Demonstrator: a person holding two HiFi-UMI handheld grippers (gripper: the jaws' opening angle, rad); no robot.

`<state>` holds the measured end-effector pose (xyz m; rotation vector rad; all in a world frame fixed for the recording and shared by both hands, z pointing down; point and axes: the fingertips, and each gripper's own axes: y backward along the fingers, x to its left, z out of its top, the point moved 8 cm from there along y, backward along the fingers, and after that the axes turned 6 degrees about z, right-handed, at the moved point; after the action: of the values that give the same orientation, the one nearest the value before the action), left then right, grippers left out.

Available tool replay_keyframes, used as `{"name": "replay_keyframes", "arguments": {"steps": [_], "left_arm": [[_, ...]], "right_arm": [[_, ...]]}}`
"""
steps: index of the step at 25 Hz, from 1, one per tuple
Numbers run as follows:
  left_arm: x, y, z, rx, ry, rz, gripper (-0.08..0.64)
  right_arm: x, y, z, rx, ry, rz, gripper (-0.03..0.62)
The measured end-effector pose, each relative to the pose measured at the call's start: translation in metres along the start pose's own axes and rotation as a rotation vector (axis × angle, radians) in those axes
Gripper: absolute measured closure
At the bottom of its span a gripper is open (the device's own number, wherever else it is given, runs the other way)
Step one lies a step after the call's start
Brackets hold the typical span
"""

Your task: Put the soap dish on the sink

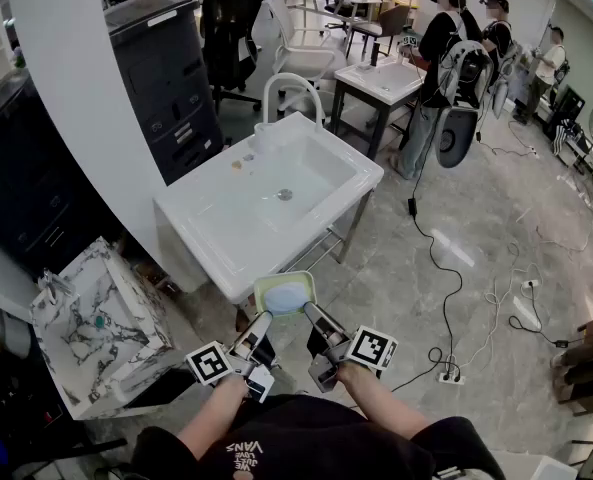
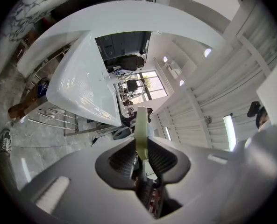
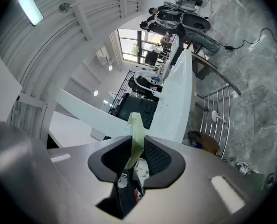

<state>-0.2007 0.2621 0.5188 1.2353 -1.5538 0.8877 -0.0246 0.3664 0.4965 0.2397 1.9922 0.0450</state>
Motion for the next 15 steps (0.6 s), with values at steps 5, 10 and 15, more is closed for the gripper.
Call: {"name": "replay_keyframes", "arguments": {"steps": [5,10,15], "left_arm": [[0.004,-0.002,0.006,-0.004,0.012,0.001,0.434],[-0.001,-0.013,0.014,-0.016,-0.007,-0.015,0.434],[0.003,-0.03,0.032,-0.011,-0.008,-0.011,0.434]], "right_arm": [[-0.004,-0.003,-0.002,-0.01,-0.06,-0.038,0.512],[-0.006,-0.011,0.009,-0.013,-0.054,-0.023,0.512],[-0.015,-0.029,0.02,-0.017,-0.081,-0.04,0.512]]}}
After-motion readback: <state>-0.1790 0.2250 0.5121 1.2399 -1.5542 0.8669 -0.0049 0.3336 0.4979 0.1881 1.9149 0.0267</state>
